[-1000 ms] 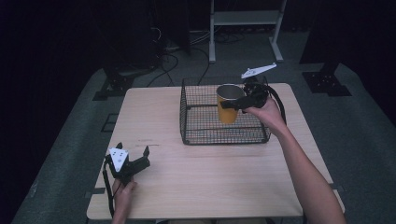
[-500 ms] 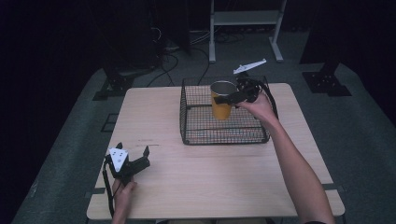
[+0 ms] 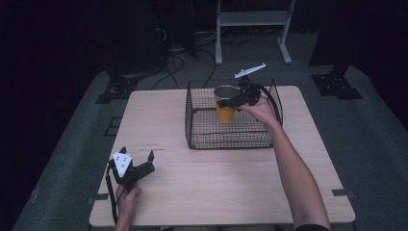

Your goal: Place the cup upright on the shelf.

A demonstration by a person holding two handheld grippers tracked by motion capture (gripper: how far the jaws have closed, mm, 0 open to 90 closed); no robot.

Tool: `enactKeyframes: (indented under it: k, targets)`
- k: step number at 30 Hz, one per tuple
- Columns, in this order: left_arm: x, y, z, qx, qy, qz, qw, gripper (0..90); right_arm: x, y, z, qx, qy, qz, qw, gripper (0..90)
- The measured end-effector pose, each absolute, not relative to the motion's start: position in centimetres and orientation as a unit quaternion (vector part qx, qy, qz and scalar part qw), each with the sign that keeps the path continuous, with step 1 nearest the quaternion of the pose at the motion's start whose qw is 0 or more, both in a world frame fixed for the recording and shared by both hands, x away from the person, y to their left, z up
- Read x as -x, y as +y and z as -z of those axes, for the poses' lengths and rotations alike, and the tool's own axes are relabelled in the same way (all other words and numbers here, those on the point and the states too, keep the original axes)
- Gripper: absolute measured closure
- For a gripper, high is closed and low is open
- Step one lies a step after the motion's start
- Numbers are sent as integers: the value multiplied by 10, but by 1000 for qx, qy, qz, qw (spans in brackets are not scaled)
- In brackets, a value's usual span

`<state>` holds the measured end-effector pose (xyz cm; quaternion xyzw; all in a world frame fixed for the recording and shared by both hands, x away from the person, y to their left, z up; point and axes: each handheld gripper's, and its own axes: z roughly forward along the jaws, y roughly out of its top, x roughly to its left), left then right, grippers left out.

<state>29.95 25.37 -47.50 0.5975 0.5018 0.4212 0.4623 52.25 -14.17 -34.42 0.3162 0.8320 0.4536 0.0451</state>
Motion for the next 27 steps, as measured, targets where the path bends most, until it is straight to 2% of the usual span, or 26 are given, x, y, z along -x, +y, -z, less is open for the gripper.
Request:
enactKeyframes:
  k: [15, 27]
  targets:
    - [-299, 253, 475, -598, 501, -422, 462, 8, -541, -130, 379, -336, 847, -411, 22, 125]
    - [-299, 254, 475, -598, 501, -422, 462, 8, -544, -123, 392, -337, 862, -377, 35, 125]
